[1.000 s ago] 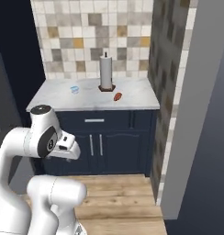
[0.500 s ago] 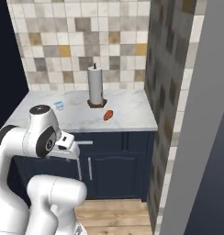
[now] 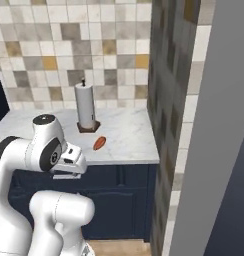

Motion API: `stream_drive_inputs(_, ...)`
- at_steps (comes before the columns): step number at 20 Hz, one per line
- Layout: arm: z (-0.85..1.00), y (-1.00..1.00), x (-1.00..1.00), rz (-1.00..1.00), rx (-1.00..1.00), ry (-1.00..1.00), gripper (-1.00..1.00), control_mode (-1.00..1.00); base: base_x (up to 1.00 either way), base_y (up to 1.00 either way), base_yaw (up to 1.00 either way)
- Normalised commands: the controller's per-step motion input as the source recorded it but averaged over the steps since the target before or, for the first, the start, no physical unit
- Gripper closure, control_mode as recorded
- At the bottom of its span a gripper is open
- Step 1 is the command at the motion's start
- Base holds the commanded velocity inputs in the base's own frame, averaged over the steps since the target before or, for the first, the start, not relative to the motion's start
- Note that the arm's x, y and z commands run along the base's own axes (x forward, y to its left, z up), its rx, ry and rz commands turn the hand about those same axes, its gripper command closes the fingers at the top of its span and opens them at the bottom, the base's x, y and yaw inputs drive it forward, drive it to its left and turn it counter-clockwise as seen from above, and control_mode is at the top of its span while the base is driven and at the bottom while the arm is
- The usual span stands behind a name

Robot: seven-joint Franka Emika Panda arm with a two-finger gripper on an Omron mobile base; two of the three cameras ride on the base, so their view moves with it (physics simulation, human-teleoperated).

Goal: Place the tomato and sweet potato inside the fridge drawer. Close the drawer after placing the vegetables.

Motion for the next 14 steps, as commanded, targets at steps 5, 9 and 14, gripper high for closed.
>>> stream_drive_inputs(5,0.0,0.0,0.0,0.0,0.0,0.0,-1.0,1.0,0.38,-0.46,0.0)
stream_drive_inputs(9,0.0,0.0,0.0,0.0,0.0,0.0,-1.0,1.0,0.11,-0.12,0.0)
stream_drive_inputs(14,0.0,0.0,0.0,0.0,0.0,0.0,-1.0,1.0,0.49,0.39,-0.04)
